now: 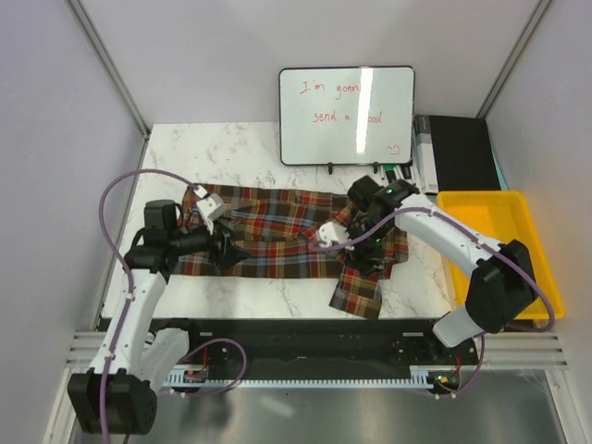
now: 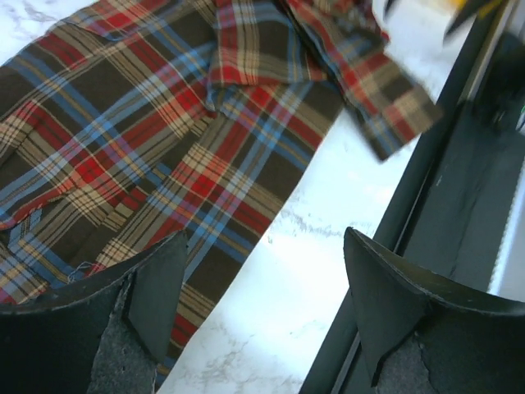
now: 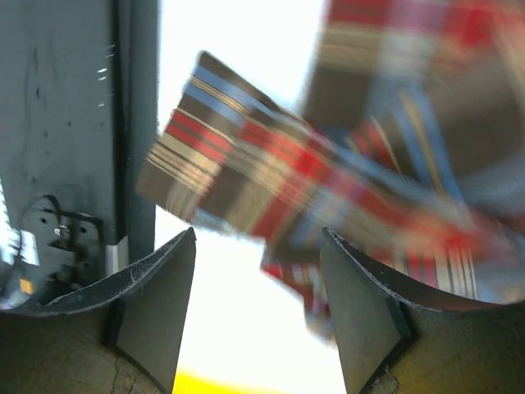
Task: Fold and stack the long sleeve shirts
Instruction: Fold the shirt
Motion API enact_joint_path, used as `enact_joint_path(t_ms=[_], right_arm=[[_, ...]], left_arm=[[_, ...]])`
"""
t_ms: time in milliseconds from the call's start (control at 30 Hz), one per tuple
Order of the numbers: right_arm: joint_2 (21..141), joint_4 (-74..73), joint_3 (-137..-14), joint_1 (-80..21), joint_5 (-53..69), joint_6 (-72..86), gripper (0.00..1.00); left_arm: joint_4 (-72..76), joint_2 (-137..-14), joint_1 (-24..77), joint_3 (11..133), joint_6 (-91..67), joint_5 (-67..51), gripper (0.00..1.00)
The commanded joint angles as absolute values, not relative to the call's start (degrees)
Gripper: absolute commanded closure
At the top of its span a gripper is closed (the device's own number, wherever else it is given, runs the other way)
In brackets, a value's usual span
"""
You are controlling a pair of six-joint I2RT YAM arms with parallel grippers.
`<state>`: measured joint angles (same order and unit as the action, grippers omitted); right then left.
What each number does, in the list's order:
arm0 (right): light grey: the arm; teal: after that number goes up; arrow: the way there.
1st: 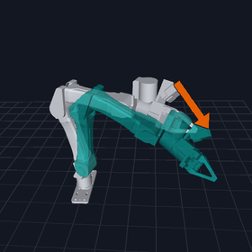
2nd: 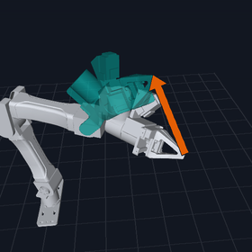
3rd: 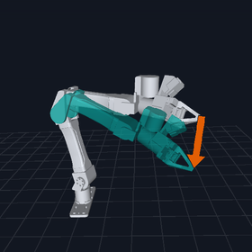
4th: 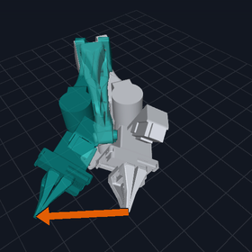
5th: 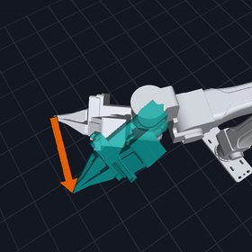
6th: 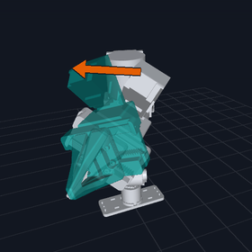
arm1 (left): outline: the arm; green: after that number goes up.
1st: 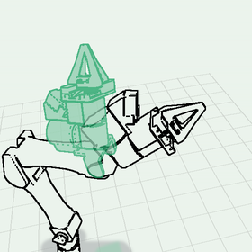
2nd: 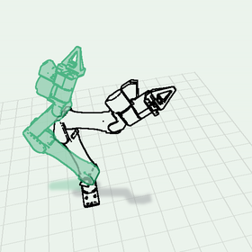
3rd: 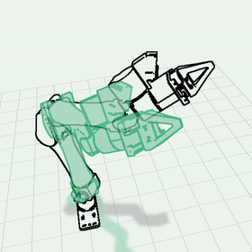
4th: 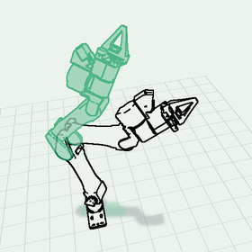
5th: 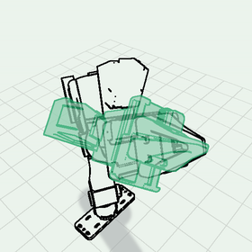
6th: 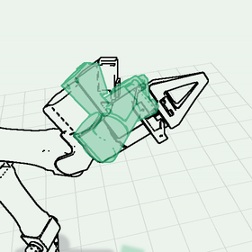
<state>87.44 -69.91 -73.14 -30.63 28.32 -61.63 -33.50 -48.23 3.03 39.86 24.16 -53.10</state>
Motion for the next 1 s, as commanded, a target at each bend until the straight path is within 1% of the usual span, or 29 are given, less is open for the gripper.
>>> enact_joint_path(t_ms=[0, 67, 200, 300, 433, 600, 700, 767, 800, 833, 867, 933, 967], right_arm=[[90.6, -64.7, -67.6, -38.0, 32.3, -75.1, 0.31], [91.9, -63.3, -66.4, -42.3, 31.5, -79.2, 0.31], [94.1, -60.1, -64.3, -50.2, 29.6, -82.3, 0.33], [94.7, -56.5, -61.7, -52.9, 28.1, -83.0, 0.34], [96.4, -52.9, -59.9, -53.5, 26.0, -83.9, 0.37], [97.8, -52.2, -58.3, -53.4, 23.6, -85.3, 0.39], [98.2, -51.7, -57.0, -53.6, 23.3, -85.3, 0.43], [98.2, -50.6, -56.3, -53.5, 23.2, -85.0, 0.56], [98.1, -50.1, -55.6, -53.7, 23.1, -84.6, 0.64], [98.0, -48.1, -55.4, -53.7, 23.1, -83.5, 0.81], [97.9, -47.6, -55.6, -53.6, 23.2, -80.7, 0.88], [97.5, -47.6, -58.9, -53.1, 24.7, -78.0, 1.00], [96.6, -47.6, -62.7, -52.6, 26.0, -74.0, 1.00]], left_arm=[[-26.6, -53.9, -6.0, 44.5, 9.2, -62.7, 0.18], [-27.0, -56.2, -9.0, 46.0, 8.3, -63.3, 0.18], [-27.7, -56.7, -12.0, 47.7, 9.4, -63.1, 0.19], [-28.7, -56.2, -13.3, 47.6, 10.1, -62.8, 0.19], [-29.4, -56.1, -13.8, 47.0, 10.4, -63.4, 0.18], [-29.6, -57.1, -13.9, 47.1, 10.1, -63.5, 0.19], [-29.5, -57.7, -13.9, 47.2, 10.0, -63.9, 0.19], [-29.6, -58.2, -13.9, 47.2, 10.0, -64.1, 0.19], [-29.6, -58.3, -13.9, 47.3, 9.9, -64.2, 0.20], [-29.6, -58.3, -13.9, 47.3, 10.2, -64.5, 0.20], [-29.5, -58.2, -13.9, 47.4, 10.3, -64.7, 0.20], [-29.6, -57.6, -13.9, 47.5, 10.8, -64.9, 0.20], [-29.7, -57.4, -13.9, 47.6, 10.8, -64.8, 0.20]])
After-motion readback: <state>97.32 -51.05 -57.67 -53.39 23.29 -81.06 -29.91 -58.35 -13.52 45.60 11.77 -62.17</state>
